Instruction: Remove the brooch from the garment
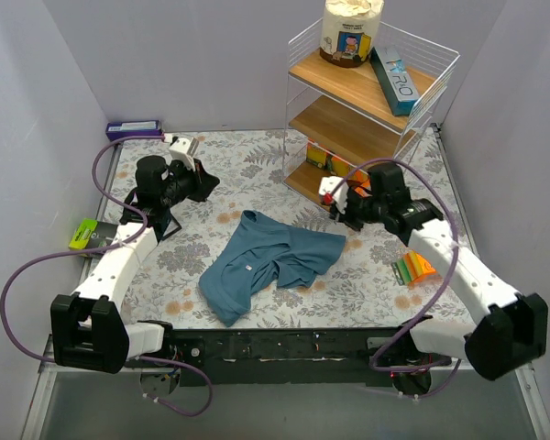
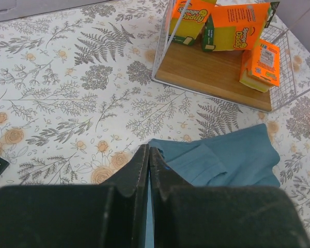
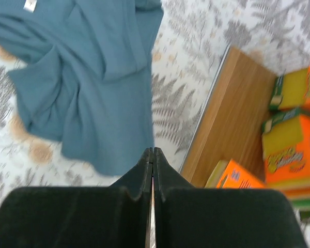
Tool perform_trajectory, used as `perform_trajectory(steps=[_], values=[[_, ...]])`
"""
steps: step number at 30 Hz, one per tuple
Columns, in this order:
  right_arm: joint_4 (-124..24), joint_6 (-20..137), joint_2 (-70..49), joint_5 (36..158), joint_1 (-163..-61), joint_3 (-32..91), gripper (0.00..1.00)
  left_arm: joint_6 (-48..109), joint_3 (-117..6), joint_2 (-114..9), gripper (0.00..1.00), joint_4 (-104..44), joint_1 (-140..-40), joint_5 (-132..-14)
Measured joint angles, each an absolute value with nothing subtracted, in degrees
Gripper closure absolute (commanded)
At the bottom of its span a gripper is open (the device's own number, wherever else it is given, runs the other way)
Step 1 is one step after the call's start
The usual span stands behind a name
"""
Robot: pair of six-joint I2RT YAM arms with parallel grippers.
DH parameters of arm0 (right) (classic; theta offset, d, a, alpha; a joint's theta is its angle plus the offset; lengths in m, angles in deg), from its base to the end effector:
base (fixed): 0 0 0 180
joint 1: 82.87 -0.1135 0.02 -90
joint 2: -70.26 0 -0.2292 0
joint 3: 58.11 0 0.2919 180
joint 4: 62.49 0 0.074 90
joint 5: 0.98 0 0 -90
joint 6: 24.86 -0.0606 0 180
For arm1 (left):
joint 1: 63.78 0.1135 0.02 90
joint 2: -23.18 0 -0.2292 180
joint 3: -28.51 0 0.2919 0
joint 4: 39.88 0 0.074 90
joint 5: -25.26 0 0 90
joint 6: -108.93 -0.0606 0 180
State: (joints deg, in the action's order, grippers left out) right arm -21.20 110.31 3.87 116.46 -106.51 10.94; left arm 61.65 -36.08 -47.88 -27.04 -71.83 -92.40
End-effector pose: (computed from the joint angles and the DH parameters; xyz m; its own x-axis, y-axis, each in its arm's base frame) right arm 0.2816 0.1537 0.2573 0.0831 -0.6507 -0.7548 -0.8890 0.2939 -0.3512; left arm 0.3487 -0.0777 0.2552 -0.6190 -0.5193 -0.5892 0.1877 0.6306 -0.7530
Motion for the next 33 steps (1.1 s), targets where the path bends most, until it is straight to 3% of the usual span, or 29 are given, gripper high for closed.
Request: perform_trajectory(steps=[10,18,33], values=[[-47.3,100.8,-22.8,104.6,-118.5,31.1,0.99,64.4,-37.2,-46.2,1.00,-21.5,-71.8,-86.8],[-53.1,95.9,-44.9,93.1,-118.8,51.4,0.99,64.2,-37.0,-41.2,1.00,-18.3,-71.8,-82.3],[-51.3,91.6,-49.8,88.6,-107.9,55.3,0.99,63.2,-36.1,-40.6,1.00,-16.5,-70.2,-80.5]])
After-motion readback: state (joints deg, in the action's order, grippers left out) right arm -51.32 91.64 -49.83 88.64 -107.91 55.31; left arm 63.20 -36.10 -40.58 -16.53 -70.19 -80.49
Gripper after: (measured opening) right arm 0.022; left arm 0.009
